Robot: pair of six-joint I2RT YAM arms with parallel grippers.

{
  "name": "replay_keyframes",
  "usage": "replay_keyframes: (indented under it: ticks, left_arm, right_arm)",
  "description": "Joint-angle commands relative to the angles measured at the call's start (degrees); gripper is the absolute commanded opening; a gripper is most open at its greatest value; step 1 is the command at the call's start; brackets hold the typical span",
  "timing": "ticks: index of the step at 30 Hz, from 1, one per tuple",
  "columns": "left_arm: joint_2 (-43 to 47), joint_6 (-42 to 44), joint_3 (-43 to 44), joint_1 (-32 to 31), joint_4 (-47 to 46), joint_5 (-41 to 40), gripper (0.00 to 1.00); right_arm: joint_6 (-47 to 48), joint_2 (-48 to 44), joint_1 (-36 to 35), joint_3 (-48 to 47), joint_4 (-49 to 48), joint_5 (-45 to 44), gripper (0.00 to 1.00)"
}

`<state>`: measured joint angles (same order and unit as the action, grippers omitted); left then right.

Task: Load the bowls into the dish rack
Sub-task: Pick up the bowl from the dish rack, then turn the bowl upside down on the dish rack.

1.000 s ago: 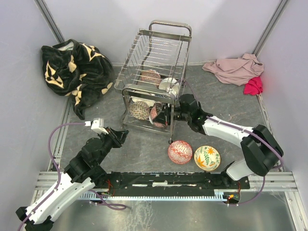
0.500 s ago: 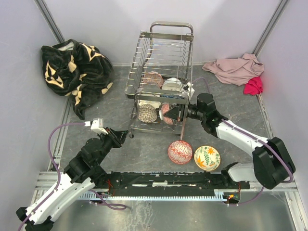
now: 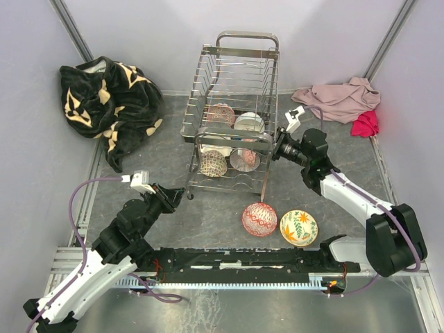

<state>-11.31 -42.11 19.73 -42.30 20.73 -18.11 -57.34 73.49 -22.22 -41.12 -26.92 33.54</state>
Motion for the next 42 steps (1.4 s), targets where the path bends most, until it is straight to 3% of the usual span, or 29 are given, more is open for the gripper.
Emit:
replay_keyframes:
  ticks: [1, 7, 10, 13, 16, 19, 22, 25, 31, 37, 42]
  left_arm:
    - [0.2, -1.7, 1.3, -0.1, -1.9, -1.0, 0.26]
    - [0.1, -1.4, 1.7, -0.1, -1.9, -1.1, 0.26]
    - [-0.2, -1.2, 1.8, -0.1, -1.9, -1.1, 0.26]
    - [-0.4, -1.0, 2.1, -0.1, -1.9, -1.2, 0.26]
    - [-0.6, -0.7, 2.4, -0.1, -1.8, -1.4, 0.26]
    - [-0.8, -0.4, 2.9, -0.1, -1.6, -1.6, 0.26]
    - [-0.7, -0.1, 3.4, -0.1, -1.1, -1.7, 0.26]
    - [-0.4, -0.1, 3.8, -0.1, -1.0, -1.4, 0.27]
    - [-0.3, -0.5, 3.1, -0.1, -2.0, -0.5, 0.26]
    - [-0.6, -0.4, 3.4, -0.1, -2.4, -0.1, 0.26]
    - [-0.3, -0.6, 3.6, -0.1, -1.9, -0.2, 0.26]
  right_arm:
    - [-9.4, 0.8, 2.7, 0.9, -14.1, 5.5, 0.00]
    - [-23.6, 3.8, 9.3, 5.7, -36.0, 10.0, 0.00]
    - [-27.4, 2.7, 14.1, 6.8, -39.1, 11.4, 0.00]
    - [-22.6, -2.9, 20.3, 6.3, -25.8, 12.3, 0.00]
    - [-10.6, -10.3, 25.5, 0.9, -2.0, 10.5, 0.00]
    - [-0.9, -15.8, 28.9, -7.8, 15.5, 6.9, 0.00]
    - [0.0, -14.6, 30.8, -18.0, 20.8, 5.6, 0.00]
    - [-3.1, -9.1, 30.8, -29.0, 20.0, 4.6, 0.00]
    - [-16.1, 7.5, 27.1, -49.4, 3.7, 7.5, 0.00]
    - [-16.2, 24.8, 17.7, -75.3, 7.0, 8.9, 0.00]
    - [-9.1, 38.5, 10.1, -99.8, 22.3, 9.2, 0.00]
